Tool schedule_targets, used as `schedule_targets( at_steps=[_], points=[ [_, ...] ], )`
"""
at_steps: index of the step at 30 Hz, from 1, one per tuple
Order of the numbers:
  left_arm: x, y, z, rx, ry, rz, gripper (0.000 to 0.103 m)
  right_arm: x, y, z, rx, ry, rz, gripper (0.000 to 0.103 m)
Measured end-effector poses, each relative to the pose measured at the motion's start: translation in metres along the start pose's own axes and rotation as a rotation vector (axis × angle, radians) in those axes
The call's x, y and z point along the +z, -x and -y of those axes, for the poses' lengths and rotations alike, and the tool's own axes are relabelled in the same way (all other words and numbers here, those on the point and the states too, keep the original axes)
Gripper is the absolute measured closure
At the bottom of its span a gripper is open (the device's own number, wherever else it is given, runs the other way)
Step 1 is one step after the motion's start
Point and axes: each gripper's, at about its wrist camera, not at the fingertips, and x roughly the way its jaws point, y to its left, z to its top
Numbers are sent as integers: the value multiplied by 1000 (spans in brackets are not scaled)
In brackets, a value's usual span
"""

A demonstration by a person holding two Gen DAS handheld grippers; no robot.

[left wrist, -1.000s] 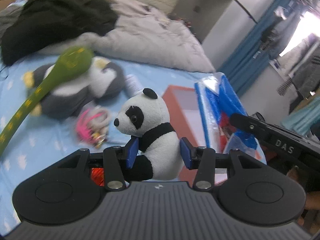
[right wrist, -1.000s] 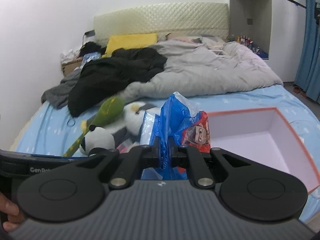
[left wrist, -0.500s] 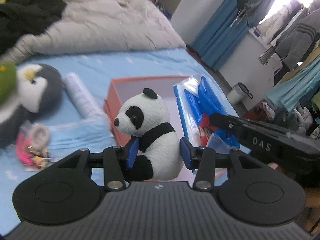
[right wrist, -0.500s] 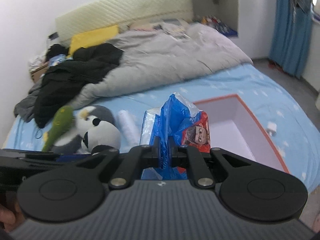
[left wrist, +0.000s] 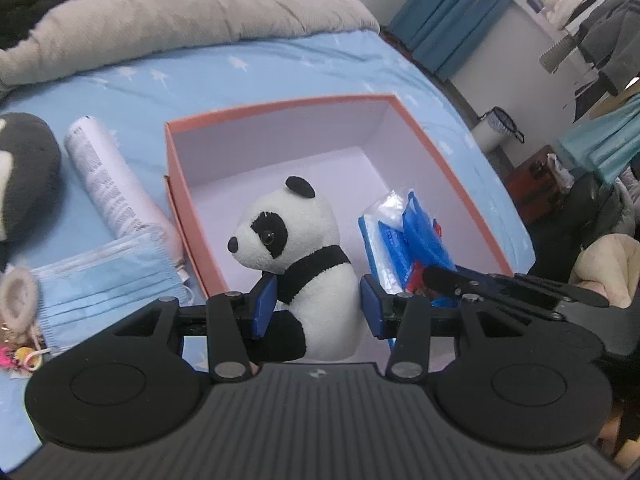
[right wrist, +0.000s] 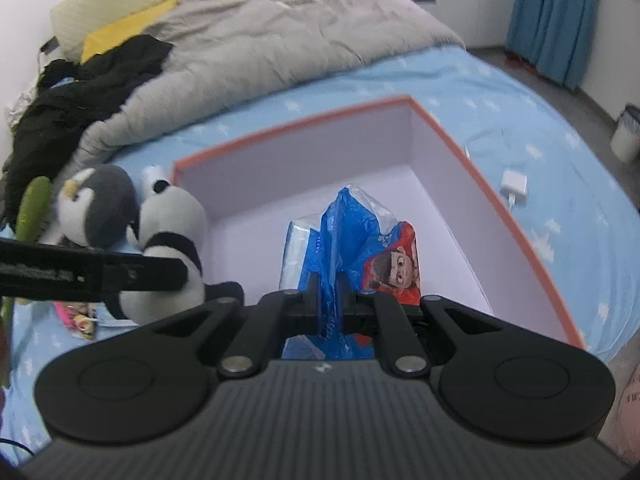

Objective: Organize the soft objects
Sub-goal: 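Open the left gripper over the pink box while the right releases the blue bag inside, then move the right gripper back to the red candy packet on the sheet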

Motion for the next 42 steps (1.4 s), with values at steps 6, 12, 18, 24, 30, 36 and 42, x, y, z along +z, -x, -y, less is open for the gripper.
schedule_targets(
  at_steps=[6,12,18,24,30,36,42],
  points=[
    [0,-31,2,35,-22,-37,51,-11,-34,22,-6,-50,-61,90],
    [0,-27,7,49,-56,-32,44,-17,-35,24,-9,-65,-79,64],
    [-6,20,10,38,-84,50,44,-8,1,13,0,-45,5,64],
    [-19,78,1,51,-93,149,44,3,39,-19,18,-7,96,64],
    [-45,139,-28,89,-87,224,44,3,73,-70,66,-7,158,64],
    [-81,190,-72,167,-48,259,44,-13,84,-113,84,-24,141,64],
    [-116,218,-111,225,19,265,44,-31,96,-149,75,27,147,64]
  ],
)
